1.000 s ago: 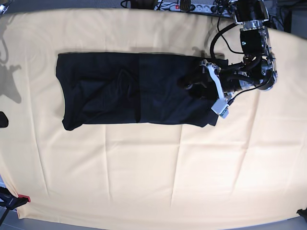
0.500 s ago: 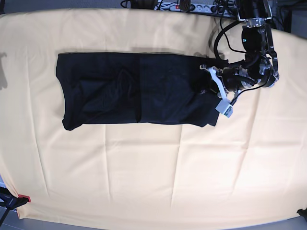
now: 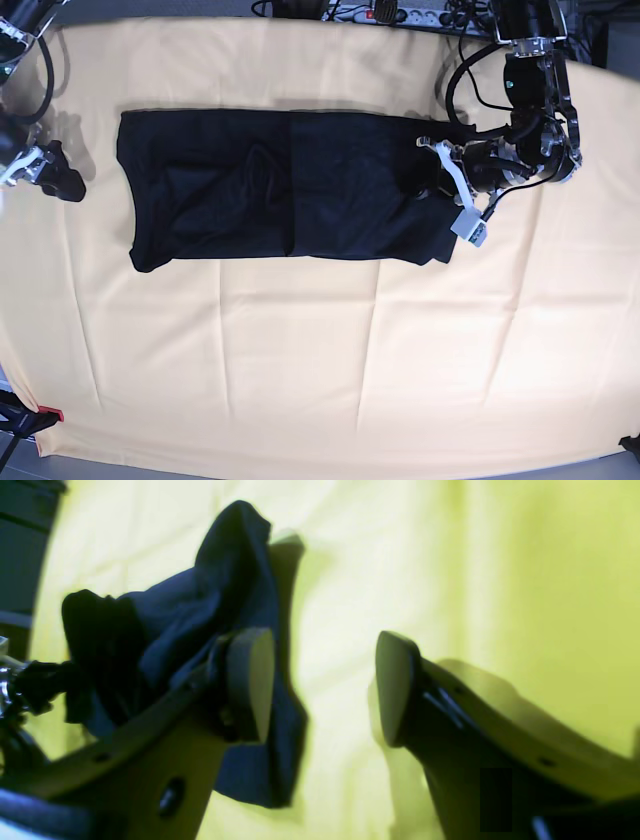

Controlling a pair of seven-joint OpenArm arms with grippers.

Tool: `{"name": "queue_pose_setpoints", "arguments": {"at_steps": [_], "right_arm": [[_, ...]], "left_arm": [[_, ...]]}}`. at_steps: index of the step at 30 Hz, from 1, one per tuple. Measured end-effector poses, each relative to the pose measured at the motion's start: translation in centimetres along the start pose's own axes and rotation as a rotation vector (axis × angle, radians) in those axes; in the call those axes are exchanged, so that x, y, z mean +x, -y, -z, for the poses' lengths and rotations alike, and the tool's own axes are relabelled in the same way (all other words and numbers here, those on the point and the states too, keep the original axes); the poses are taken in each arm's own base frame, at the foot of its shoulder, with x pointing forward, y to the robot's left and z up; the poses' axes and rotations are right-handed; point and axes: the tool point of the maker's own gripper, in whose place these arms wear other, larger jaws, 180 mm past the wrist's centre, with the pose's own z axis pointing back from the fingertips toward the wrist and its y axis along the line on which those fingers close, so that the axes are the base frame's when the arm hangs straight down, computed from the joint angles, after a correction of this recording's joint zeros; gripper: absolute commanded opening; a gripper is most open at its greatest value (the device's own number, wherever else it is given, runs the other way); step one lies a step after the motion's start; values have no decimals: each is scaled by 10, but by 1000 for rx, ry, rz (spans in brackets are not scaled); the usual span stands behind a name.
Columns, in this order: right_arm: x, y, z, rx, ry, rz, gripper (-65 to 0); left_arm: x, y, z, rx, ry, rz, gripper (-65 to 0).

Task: Fold the T-shirt properly
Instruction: 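Grasp both ends of the folded shirt with the left and right grippers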

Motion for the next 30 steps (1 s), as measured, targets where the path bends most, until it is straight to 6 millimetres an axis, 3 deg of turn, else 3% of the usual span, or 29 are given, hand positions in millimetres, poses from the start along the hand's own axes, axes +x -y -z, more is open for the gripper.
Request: {"name": "queue_pose_setpoints", "arguments": {"at_steps": [6, 14, 30], "right_arm": [[-27, -19, 25, 67, -7, 79, -303], [-52, -46, 53, 148, -123, 36, -303], [-73, -82, 94, 219, -186, -52, -303]], "left_arm": [[-2, -2, 0, 11, -10, 4, -650], [-2, -4, -2, 16, -14, 8, -650], [-3, -8, -6, 24, -25, 15, -650]]}}
